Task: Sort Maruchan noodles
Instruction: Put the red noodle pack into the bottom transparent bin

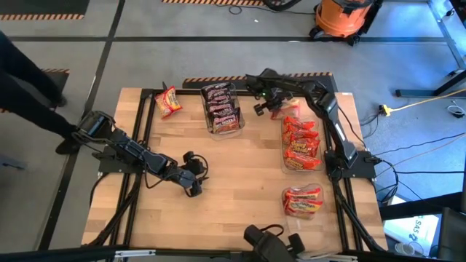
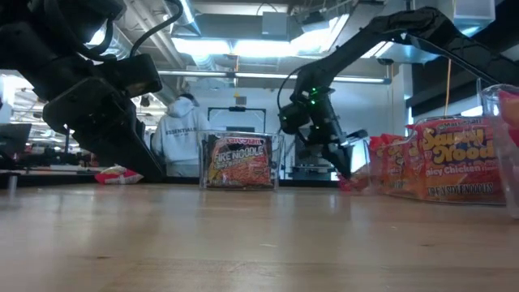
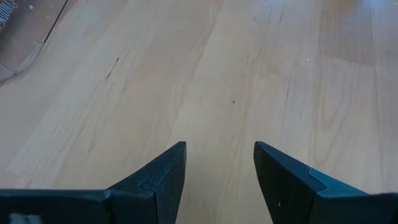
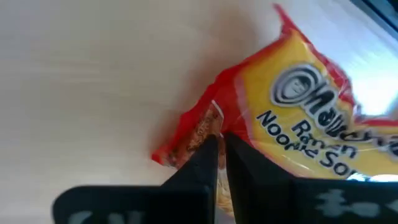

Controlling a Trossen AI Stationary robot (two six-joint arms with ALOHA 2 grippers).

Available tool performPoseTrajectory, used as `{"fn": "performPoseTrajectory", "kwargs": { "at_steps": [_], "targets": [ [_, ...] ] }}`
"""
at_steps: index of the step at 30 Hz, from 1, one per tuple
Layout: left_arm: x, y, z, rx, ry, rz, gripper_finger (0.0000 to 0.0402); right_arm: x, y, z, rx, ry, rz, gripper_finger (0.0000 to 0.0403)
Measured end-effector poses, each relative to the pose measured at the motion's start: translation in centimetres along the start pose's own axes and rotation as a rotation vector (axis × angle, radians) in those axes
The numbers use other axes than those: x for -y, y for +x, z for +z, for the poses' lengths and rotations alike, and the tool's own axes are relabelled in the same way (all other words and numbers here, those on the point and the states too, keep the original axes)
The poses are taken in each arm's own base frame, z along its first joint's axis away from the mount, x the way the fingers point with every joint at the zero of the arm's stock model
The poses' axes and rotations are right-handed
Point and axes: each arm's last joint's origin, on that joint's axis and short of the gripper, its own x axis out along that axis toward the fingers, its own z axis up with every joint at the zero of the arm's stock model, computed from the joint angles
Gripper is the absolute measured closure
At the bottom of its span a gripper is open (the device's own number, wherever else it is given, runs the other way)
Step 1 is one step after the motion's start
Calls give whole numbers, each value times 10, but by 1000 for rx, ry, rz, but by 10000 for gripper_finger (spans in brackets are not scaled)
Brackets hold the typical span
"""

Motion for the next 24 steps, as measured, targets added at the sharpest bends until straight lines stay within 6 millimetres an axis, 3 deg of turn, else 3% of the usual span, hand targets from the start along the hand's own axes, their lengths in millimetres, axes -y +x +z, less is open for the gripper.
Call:
{"fn": "performPoseTrajectory", "kwargs": {
  "at_steps": [12, 18, 20, 24],
  "targets": [
    [0, 0, 0, 1, -1, -1, 217, -30, -42, -9, 141, -222, 103, 391],
    [0, 0, 0, -1, -15, -2, 217, -19, -76, -26, 187, -247, 32, 391],
    [0, 0, 0, 0, -28, -2, 217, -12, -76, -24, 218, -187, 0, 391],
    [0, 0, 0, 0, -28, -2, 217, -12, -59, -19, 236, -95, -42, 391]
  ]
}}
